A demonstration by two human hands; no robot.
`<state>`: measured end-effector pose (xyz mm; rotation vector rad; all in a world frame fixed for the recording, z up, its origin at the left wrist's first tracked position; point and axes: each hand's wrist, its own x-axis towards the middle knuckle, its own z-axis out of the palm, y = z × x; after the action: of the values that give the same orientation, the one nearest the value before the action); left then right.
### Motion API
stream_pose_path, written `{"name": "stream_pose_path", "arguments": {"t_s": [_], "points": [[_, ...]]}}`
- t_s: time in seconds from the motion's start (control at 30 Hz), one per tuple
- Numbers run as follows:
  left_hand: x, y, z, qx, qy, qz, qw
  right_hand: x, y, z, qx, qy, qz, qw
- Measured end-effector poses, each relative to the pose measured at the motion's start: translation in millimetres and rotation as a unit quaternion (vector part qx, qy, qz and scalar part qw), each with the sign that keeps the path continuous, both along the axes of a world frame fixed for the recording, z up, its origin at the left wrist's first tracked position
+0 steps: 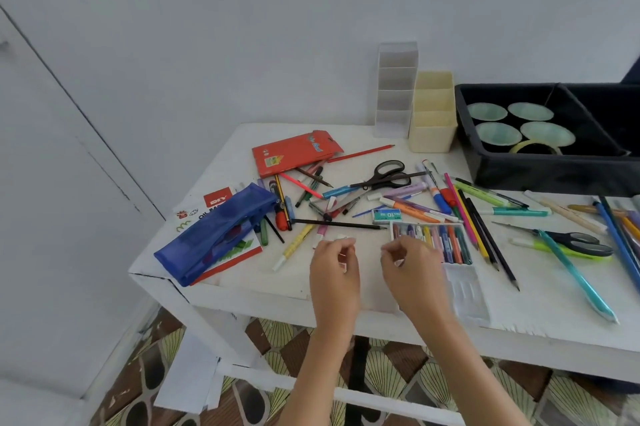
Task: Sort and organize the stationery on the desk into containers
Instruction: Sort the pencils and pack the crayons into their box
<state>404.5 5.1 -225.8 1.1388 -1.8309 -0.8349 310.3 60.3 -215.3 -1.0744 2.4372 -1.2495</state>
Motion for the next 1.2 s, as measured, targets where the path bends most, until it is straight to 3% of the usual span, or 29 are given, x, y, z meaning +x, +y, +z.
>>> {"name": "stream_pose_path", "arguments": {"t_s": [0.17,0.37,0.5,0.63,1.03,1.2], "points": [[23,-51,5,-0.039,-0.078,0.079,0.993,14,-44,3,-0.010,-0.017,0.071,0.997],[48,-106,6,-0.009,-0.139,0.113,0.984,30,-100,4,-0.009,-0.026,0.115,0.993],[57,-128,9,0.020,-0.132,0.116,0.984,35,-126,1,-0.004,-0.031,0.117,0.993],[65,-148,10,-0.011,-0.108,0.098,0.989,34,-145,-1,-0.001,-0.026,0.114,0.993],[90,-196,-4,-0.044,-0.162,0.073,0.983,52,-191,-11,0.106,0.039,0.112,0.987],[96,-207,-9,-0.022,-0.151,0.094,0.984,55,-192,-10,0.075,-0.020,0.093,0.993]]}}
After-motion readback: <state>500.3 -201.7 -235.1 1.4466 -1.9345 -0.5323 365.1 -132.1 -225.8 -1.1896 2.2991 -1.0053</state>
